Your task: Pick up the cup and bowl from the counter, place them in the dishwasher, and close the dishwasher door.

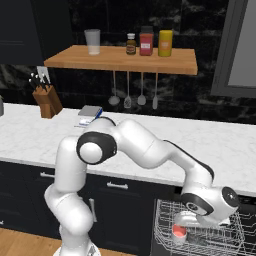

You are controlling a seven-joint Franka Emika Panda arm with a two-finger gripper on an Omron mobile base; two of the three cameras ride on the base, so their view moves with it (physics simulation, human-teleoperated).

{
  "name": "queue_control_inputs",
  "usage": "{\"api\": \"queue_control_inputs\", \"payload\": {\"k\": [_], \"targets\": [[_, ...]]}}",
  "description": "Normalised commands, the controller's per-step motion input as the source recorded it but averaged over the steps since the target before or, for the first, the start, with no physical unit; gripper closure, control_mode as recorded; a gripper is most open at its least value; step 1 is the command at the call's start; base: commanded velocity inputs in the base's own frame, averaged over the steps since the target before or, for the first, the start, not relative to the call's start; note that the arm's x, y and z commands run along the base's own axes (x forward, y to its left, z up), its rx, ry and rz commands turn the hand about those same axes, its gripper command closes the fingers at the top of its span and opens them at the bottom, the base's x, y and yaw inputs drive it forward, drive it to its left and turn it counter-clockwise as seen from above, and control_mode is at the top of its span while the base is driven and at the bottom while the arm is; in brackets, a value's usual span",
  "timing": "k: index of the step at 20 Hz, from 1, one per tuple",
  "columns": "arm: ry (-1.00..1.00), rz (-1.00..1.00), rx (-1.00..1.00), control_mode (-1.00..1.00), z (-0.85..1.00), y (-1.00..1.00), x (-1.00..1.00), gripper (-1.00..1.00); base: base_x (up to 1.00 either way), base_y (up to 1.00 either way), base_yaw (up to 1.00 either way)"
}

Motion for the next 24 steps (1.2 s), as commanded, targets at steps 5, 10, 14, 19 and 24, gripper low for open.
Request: {"api": "queue_control_inputs", "payload": {"k": [5,10,14,19,24], "targets": [[-0.24,0.00,0.16,-1.00,0.10,-0.32,-0.61,-1.00,0.00,0.00,0.00],[-0.51,0.00,0.05,-1.00,0.00,-0.05,-0.77,-1.00,0.00,0.00,0.00],[-0.62,0.00,0.00,-1.00,0.00,0.00,-0.74,-1.00,0.00,0.00,0.00],[-0.53,0.00,0.00,-1.00,-0.06,0.00,-0.65,-1.00,0.00,0.00,0.00],[-0.31,-0.01,0.00,-1.00,-0.19,0.00,-0.51,-1.00,0.00,0.00,0.00]]}}
